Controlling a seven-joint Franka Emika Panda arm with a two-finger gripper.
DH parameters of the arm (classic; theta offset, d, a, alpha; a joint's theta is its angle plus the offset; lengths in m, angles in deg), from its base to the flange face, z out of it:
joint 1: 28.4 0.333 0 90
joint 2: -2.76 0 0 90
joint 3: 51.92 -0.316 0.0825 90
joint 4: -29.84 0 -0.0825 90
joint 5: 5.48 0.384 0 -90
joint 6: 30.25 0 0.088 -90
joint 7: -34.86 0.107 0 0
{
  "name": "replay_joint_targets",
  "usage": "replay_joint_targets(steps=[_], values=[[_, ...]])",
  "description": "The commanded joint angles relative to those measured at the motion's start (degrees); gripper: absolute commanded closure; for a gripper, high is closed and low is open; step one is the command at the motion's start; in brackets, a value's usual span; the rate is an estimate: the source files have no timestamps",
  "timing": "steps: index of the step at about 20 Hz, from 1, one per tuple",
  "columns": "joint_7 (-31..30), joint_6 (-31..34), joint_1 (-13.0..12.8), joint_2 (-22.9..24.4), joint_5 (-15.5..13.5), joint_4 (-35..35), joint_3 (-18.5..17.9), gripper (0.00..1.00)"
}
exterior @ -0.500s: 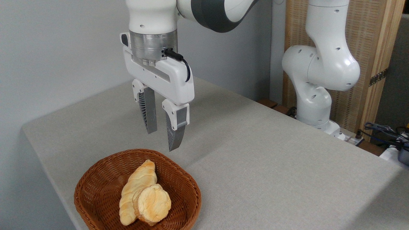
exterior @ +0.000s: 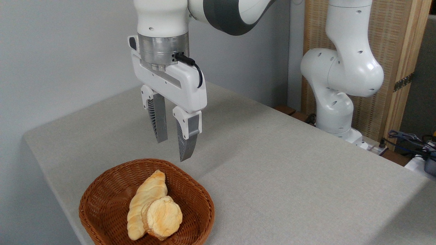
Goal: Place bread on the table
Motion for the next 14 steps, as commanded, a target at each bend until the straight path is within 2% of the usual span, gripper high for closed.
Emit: replay_joint_targets(steps=[1,8,14], values=[[-0.3,1.2,-0.2,0.0,0.0,-0.5,-0.3,0.0],[-0.4,-0.3,-0.1,-1.4,0.2,-0.5,-0.3,0.0],[-0.2,-9.1,0.2,-5.6,1.5,-0.3,-2.8,0.0]])
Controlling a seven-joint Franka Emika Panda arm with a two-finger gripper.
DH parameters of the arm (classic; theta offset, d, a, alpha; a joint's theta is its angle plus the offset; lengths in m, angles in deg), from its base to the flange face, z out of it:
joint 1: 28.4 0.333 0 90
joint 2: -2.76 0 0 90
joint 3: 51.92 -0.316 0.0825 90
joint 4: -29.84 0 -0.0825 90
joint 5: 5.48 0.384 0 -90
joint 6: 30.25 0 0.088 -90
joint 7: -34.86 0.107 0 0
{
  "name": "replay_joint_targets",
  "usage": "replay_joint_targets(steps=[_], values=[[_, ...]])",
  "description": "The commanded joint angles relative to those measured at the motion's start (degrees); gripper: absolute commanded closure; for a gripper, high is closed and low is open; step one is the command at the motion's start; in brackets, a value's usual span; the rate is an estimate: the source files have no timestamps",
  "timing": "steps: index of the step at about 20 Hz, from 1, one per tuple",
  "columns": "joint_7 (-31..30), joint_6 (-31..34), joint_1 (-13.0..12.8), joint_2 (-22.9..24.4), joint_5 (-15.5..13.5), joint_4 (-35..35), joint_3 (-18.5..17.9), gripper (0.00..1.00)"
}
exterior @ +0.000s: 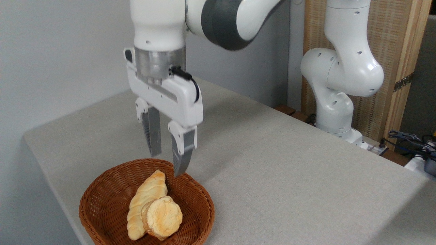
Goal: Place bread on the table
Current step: 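Lower the open gripper into the basket around the small round bun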
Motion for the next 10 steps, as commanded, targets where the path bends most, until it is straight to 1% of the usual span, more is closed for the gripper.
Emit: replay_joint_targets(steps=[1,4,6,10], values=[[-0.2,-4.6,0.1,-2.9,1.0,-0.4,-1.5,0.0],[-0.2,-7.0,0.1,-5.4,1.1,-0.4,-1.5,0.0],[-0.2,-8.2,0.1,-6.3,1.8,-0.4,-1.5,0.0],[-0.2,-9.9,-0.1,-8.3,2.2,-0.4,-1.2,0.0]])
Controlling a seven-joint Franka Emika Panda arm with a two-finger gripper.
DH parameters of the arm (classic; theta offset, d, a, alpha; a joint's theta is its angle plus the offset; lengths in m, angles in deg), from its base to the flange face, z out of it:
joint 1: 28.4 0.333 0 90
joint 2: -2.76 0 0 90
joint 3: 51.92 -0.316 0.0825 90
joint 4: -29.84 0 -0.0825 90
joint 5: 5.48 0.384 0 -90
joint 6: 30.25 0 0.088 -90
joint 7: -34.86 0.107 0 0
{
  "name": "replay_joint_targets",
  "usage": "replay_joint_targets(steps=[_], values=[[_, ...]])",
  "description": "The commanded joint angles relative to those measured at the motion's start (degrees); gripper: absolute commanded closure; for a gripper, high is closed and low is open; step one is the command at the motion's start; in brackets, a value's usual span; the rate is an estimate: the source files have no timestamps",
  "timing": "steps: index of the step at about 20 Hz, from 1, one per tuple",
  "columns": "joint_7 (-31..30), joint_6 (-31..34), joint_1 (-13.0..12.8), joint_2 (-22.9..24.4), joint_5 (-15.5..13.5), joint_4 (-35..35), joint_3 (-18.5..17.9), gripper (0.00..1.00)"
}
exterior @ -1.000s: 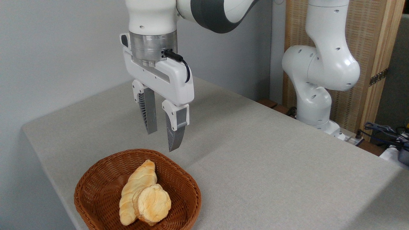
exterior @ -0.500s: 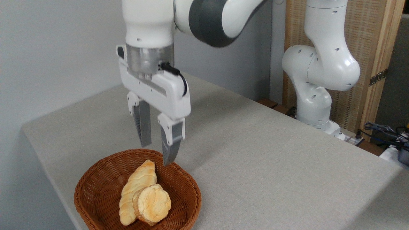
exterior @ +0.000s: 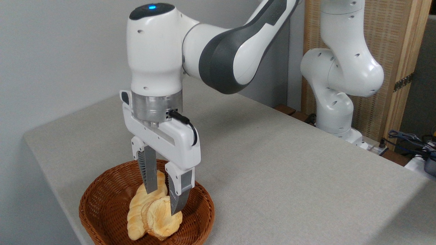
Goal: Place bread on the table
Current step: 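Lower the open gripper into the basket around the small round bun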
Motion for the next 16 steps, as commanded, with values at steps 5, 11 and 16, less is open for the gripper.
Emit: replay_joint_targets(steps=[5,11,16], values=[[-0.3,-2.0,-0.5,-2.8,1.7,-0.5,0.4,0.0],[-0.2,-2.0,-0.5,-3.8,4.9,-0.5,0.5,0.26],[0.8,-2.0,-0.7,-4.0,5.1,-0.5,0.6,0.73]])
